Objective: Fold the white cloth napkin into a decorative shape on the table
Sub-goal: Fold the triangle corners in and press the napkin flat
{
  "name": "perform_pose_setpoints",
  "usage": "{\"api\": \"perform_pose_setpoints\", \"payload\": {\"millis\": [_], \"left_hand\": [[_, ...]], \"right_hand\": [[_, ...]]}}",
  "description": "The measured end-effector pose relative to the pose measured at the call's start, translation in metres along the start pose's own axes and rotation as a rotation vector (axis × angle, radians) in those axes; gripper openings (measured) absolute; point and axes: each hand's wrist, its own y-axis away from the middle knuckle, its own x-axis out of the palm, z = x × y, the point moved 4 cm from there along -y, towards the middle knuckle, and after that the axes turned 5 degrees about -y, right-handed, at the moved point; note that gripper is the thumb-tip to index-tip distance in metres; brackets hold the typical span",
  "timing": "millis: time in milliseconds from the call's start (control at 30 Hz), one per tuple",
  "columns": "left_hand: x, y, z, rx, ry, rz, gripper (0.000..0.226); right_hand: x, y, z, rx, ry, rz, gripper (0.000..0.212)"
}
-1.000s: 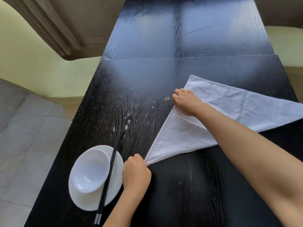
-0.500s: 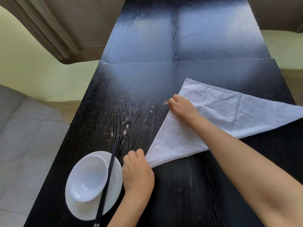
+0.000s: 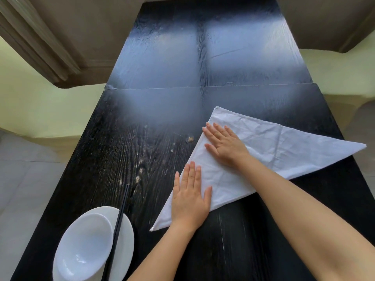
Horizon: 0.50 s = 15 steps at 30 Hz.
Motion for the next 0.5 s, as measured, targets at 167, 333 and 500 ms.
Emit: {"api": "perform_pose_setpoints", "payload": {"millis": [167, 333, 500], "left_hand": [[0.002, 0.003, 0.001, -0.008, -0.023, -0.002, 0.068], [0.002, 0.002, 0.001, -0.017, -0.003, -0.018, 0.069], [0.002, 0.003, 0.001, -0.037, -0.009, -0.011, 0.068]], "right_hand": [[-0.015, -0.023, -0.037, 0.187, -0.066, 0.041, 0.053], [-0.02, -0.038, -0.049, 0.234, -0.039, 0.072, 0.053], [-0.03, -0.058, -0.056, 0.383, -0.176, -0.075, 0.058]]}}
